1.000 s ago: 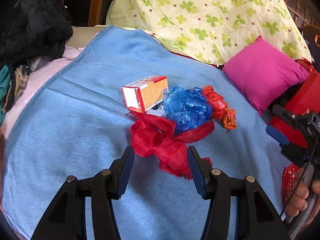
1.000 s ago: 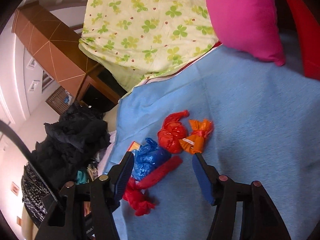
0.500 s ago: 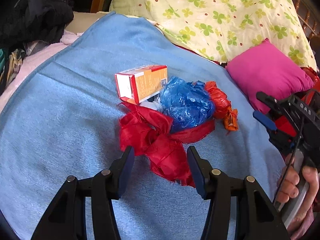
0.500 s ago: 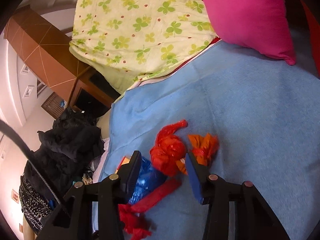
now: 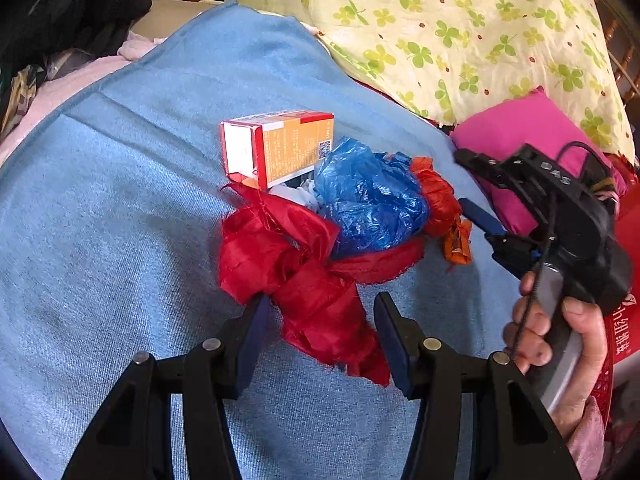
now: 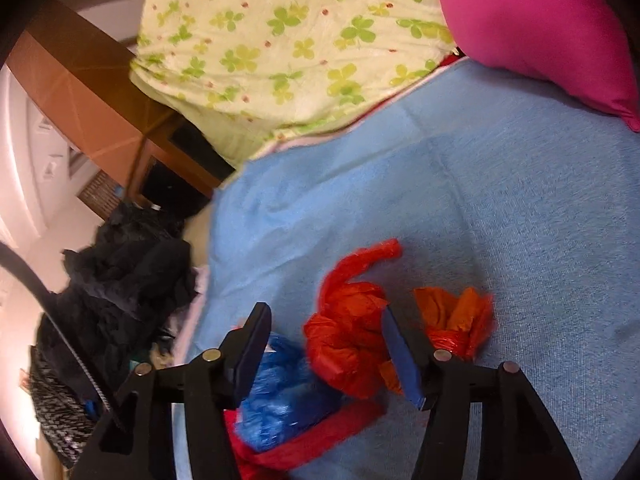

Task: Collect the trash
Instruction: 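Grasp the red plastic bag with the right tool, then grasp the red ribbon-like bag with the left tool while the right tool holds its bag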

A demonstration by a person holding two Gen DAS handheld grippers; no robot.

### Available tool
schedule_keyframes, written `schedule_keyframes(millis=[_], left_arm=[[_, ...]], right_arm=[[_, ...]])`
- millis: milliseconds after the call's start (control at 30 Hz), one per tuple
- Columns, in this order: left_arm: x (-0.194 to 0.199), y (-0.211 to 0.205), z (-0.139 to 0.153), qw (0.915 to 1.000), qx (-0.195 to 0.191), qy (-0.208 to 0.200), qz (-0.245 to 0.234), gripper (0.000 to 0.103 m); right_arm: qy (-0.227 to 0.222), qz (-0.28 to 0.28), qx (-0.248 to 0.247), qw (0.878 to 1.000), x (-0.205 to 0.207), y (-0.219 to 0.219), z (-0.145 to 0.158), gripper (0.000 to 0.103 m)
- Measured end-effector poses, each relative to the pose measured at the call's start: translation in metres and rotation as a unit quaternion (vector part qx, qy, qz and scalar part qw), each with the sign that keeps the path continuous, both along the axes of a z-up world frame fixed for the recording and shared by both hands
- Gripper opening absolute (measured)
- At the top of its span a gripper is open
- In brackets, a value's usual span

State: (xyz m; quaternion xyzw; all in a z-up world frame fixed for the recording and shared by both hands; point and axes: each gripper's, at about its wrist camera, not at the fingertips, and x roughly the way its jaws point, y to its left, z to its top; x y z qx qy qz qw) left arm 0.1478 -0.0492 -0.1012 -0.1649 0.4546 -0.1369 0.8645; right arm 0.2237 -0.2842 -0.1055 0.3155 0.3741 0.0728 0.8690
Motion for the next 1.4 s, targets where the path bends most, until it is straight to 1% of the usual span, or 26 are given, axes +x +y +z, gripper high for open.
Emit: schedule_keyframes(millis=[100, 167, 200, 233, 300, 400, 533, 633, 767, 900, 1000, 1167, 1300, 1400], left_arm=[[0.001, 0.001, -0.003, 1.0000, 0.002, 0.003, 0.000, 0.055], [0.003, 0.004, -0.005, 1.0000, -0.006, 0.007, 0.002, 0.055], [0.004, 0.006, -0.006, 0.9999, -0.012, 0.008, 0.004, 0.052], [0.004, 0.008, -0.007, 0.9998, -0.016, 0.011, 0.006, 0.049], [0.005, 0.012, -0.010, 0.9995, -0.026, 0.017, 0.006, 0.038], [0.004, 0.016, -0.011, 0.9992, -0.032, 0.021, 0.010, 0.035], [0.001, 0.023, -0.007, 0.9990, -0.037, 0.019, 0.015, 0.033], [-0.006, 0.028, 0.004, 0.9995, -0.025, 0.003, 0.018, 0.033], [-0.018, 0.033, 0.022, 0.9994, -0.011, -0.027, 0.018, 0.033], [-0.030, 0.032, 0.037, 0.9978, 0.020, -0.062, 0.011, 0.033], [-0.038, 0.031, 0.042, 0.9971, 0.022, -0.073, 0.003, 0.033], [-0.060, 0.018, 0.049, 0.9948, 0.029, -0.093, -0.028, 0.033], [-0.079, 0.002, 0.057, 0.9899, 0.045, -0.119, -0.063, 0.033], [-0.090, -0.010, 0.061, 0.9863, 0.050, -0.132, -0.085, 0.033]], right_arm=[[0.019, -0.003, -0.016, 1.000, 0.007, 0.005, -0.013, 0.062], [0.021, -0.003, -0.023, 0.999, 0.008, 0.006, -0.018, 0.061], [0.016, 0.000, -0.032, 0.999, 0.008, 0.009, -0.018, 0.060], [0.014, -0.001, -0.048, 0.999, 0.008, 0.012, -0.017, 0.053], [0.013, 0.005, -0.052, 0.999, 0.007, 0.015, -0.018, 0.049], [0.009, 0.004, -0.056, 0.998, 0.002, 0.016, -0.014, 0.046], [-0.017, 0.005, -0.059, 0.998, -0.010, 0.016, 0.003, 0.046], [-0.041, 0.005, -0.067, 0.997, -0.026, 0.016, 0.022, 0.046], [-0.062, 0.007, -0.068, 0.996, -0.046, 0.015, 0.041, 0.046], [-0.086, 0.009, -0.069, 0.994, -0.078, 0.014, 0.063, 0.046], [-0.095, 0.010, -0.069, 0.993, -0.098, 0.014, 0.073, 0.046], [-0.104, 0.010, -0.075, 0.992, -0.133, 0.009, 0.081, 0.046], [-0.107, 0.011, -0.080, 0.991, -0.164, 0.002, 0.083, 0.046], [-0.108, 0.008, -0.086, 0.990, -0.185, -0.006, 0.084, 0.046]])
